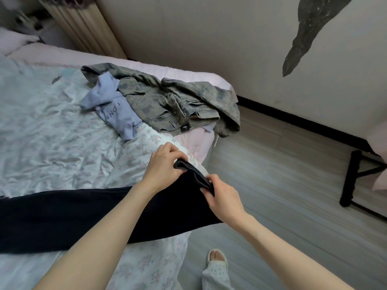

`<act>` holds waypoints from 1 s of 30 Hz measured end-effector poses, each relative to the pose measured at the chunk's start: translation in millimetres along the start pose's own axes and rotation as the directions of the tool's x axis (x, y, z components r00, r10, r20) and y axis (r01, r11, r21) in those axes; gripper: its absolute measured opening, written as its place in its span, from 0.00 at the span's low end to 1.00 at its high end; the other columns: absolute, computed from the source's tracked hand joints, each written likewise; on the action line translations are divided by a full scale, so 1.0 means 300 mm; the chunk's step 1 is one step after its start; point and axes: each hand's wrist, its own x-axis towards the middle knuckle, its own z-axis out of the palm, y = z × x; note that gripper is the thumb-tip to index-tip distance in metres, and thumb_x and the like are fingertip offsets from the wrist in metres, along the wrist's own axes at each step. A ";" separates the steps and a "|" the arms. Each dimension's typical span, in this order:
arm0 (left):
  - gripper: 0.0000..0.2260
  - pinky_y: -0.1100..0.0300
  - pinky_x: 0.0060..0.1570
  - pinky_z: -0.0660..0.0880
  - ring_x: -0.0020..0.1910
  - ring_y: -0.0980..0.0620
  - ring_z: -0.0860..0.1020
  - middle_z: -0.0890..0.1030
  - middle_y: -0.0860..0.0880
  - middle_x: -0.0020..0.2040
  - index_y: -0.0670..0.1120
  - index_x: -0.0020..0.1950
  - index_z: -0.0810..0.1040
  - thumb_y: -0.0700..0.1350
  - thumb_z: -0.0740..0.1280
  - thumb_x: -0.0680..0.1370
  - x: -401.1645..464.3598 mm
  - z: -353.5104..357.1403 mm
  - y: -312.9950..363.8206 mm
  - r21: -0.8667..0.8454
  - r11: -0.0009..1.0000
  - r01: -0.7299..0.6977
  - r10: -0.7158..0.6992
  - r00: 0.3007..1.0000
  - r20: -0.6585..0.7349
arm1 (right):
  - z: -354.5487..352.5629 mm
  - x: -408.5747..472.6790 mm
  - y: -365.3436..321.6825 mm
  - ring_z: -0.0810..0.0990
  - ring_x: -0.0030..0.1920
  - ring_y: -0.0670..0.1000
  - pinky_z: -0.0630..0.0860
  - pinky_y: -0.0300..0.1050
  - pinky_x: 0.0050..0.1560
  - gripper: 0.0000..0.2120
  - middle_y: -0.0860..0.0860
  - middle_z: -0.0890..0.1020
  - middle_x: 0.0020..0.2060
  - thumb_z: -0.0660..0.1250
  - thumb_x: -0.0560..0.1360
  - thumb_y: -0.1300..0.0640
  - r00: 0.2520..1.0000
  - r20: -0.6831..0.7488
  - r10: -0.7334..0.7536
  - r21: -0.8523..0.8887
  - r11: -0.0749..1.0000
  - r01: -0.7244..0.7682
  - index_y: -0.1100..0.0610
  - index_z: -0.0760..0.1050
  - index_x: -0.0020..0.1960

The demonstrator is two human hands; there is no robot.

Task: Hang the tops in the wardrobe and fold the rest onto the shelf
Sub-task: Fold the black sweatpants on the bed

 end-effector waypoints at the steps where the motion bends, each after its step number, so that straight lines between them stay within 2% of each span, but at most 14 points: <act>1: 0.06 0.58 0.46 0.65 0.47 0.53 0.69 0.68 0.54 0.44 0.51 0.46 0.83 0.42 0.73 0.71 -0.021 -0.026 -0.020 -0.019 0.998 0.058 -0.058 0.998 -0.034 | 0.004 0.002 -0.028 0.77 0.51 0.58 0.72 0.50 0.46 0.11 0.50 0.80 0.51 0.58 0.78 0.52 0.998 0.049 -0.024 0.022 0.999 0.023 0.53 0.68 0.60; 3: 0.06 0.59 0.39 0.67 0.43 0.54 0.71 0.69 0.56 0.43 0.54 0.47 0.83 0.44 0.71 0.73 -0.066 -0.084 -0.067 -0.003 0.984 0.180 -0.180 0.982 -0.060 | 0.013 0.015 -0.081 0.77 0.48 0.56 0.71 0.50 0.45 0.08 0.49 0.78 0.48 0.57 0.78 0.52 0.991 0.115 -0.073 -0.003 0.997 0.074 0.53 0.69 0.54; 5: 0.08 0.59 0.40 0.69 0.44 0.53 0.75 0.76 0.58 0.43 0.59 0.50 0.82 0.47 0.68 0.74 -0.119 -0.155 -0.120 0.019 0.948 0.317 -0.315 0.946 -0.081 | 0.019 0.034 -0.146 0.76 0.46 0.56 0.69 0.48 0.41 0.08 0.49 0.77 0.45 0.56 0.78 0.51 0.983 0.137 -0.124 -0.070 0.988 0.135 0.55 0.68 0.49; 8: 0.10 0.57 0.42 0.77 0.39 0.51 0.80 0.82 0.56 0.36 0.61 0.47 0.80 0.45 0.65 0.75 -0.212 -0.276 -0.203 -0.233 0.833 0.502 -0.533 0.841 -0.093 | 0.040 0.062 -0.294 0.78 0.43 0.57 0.71 0.49 0.40 0.11 0.51 0.80 0.43 0.54 0.80 0.48 0.962 0.127 -0.242 -0.139 0.956 0.259 0.54 0.69 0.52; 12: 0.12 0.61 0.35 0.78 0.33 0.51 0.82 0.83 0.47 0.32 0.47 0.50 0.81 0.35 0.60 0.77 -0.334 -0.439 -0.316 -0.696 0.508 0.508 -0.728 0.685 -0.031 | 0.119 0.075 -0.572 0.78 0.42 0.61 0.69 0.51 0.37 0.12 0.55 0.81 0.41 0.54 0.81 0.48 0.905 0.175 -0.389 -0.163 0.895 0.416 0.56 0.67 0.54; 15: 0.11 0.56 0.39 0.78 0.34 0.50 0.81 0.82 0.48 0.33 0.45 0.46 0.82 0.39 0.59 0.76 -0.432 -0.567 -0.437 -0.889 0.210 0.407 -0.785 0.612 0.095 | 0.209 0.066 -0.780 0.78 0.46 0.63 0.69 0.52 0.39 0.10 0.58 0.81 0.45 0.55 0.80 0.52 0.876 0.265 -0.403 -0.101 0.892 0.441 0.57 0.66 0.55; 16: 0.09 0.56 0.39 0.78 0.34 0.50 0.80 0.81 0.48 0.33 0.44 0.43 0.81 0.41 0.61 0.76 -0.478 -0.611 -0.490 -0.913 0.153 0.379 -0.789 0.603 0.118 | 0.250 0.058 -0.855 0.77 0.46 0.63 0.70 0.52 0.39 0.09 0.58 0.81 0.45 0.55 0.80 0.53 0.863 0.303 -0.405 -0.049 0.897 0.438 0.57 0.65 0.56; 18: 0.05 0.57 0.37 0.76 0.36 0.51 0.78 0.79 0.48 0.35 0.46 0.40 0.79 0.44 0.66 0.75 -0.551 -0.667 -0.589 -0.895 0.176 0.409 -0.800 0.589 0.112 | 0.325 0.040 -0.969 0.76 0.45 0.58 0.69 0.49 0.39 0.08 0.54 0.79 0.44 0.57 0.78 0.56 0.844 0.376 -0.383 0.064 0.919 0.388 0.55 0.64 0.56; 20: 0.03 0.57 0.37 0.75 0.40 0.51 0.76 0.76 0.48 0.40 0.47 0.42 0.77 0.40 0.68 0.74 -0.624 -0.718 -0.705 -0.822 0.298 0.485 -0.817 0.575 0.044 | 0.420 0.025 -1.080 0.75 0.41 0.51 0.68 0.45 0.37 0.07 0.48 0.76 0.41 0.59 0.77 0.56 0.833 0.427 -0.351 0.138 0.936 0.324 0.53 0.63 0.54; 21: 0.05 0.57 0.38 0.74 0.42 0.50 0.76 0.76 0.47 0.43 0.47 0.45 0.76 0.38 0.67 0.74 -0.651 -0.739 -0.757 -0.805 0.329 0.494 -0.822 0.570 0.014 | 0.464 0.022 -1.124 0.74 0.40 0.49 0.68 0.43 0.36 0.07 0.46 0.75 0.40 0.60 0.76 0.56 0.836 0.442 -0.326 0.165 0.945 0.282 0.53 0.64 0.53; 23: 0.13 0.56 0.40 0.75 0.45 0.48 0.76 0.76 0.44 0.50 0.49 0.54 0.75 0.36 0.67 0.73 -0.714 -0.802 -0.898 -0.839 0.318 0.441 -0.829 0.558 -0.021 | 0.590 0.023 -1.238 0.75 0.38 0.46 0.69 0.39 0.34 0.07 0.45 0.75 0.39 0.62 0.76 0.55 0.833 0.457 -0.312 0.202 0.948 0.245 0.53 0.65 0.51; 27: 0.21 0.57 0.47 0.74 0.59 0.45 0.75 0.71 0.44 0.65 0.53 0.66 0.69 0.42 0.69 0.75 -0.773 -0.901 -1.143 -0.862 0.326 0.389 -0.840 0.537 -0.075 | 0.836 0.047 -1.410 0.78 0.37 0.46 0.70 0.30 0.29 0.08 0.49 0.77 0.42 0.64 0.76 0.55 0.825 0.495 -0.271 0.279 0.949 0.145 0.54 0.66 0.52; 29: 0.24 0.56 0.54 0.71 0.63 0.47 0.73 0.69 0.46 0.70 0.52 0.73 0.63 0.47 0.66 0.78 -0.803 -0.921 -1.260 -0.867 0.315 0.385 -0.847 0.526 -0.074 | 0.960 0.075 -1.463 0.82 0.43 0.52 0.79 0.37 0.37 0.11 0.52 0.77 0.47 0.63 0.77 0.56 0.785 0.576 -0.226 0.333 0.942 0.027 0.56 0.66 0.57; 30: 0.24 0.58 0.54 0.69 0.63 0.48 0.72 0.68 0.47 0.70 0.52 0.74 0.61 0.49 0.64 0.79 -0.828 -0.918 -1.319 -0.877 0.299 0.376 -0.855 0.513 -0.071 | 1.025 0.096 -1.478 0.82 0.46 0.53 0.81 0.42 0.43 0.13 0.53 0.77 0.47 0.62 0.77 0.57 0.758 0.619 -0.206 0.318 0.948 -0.001 0.56 0.66 0.60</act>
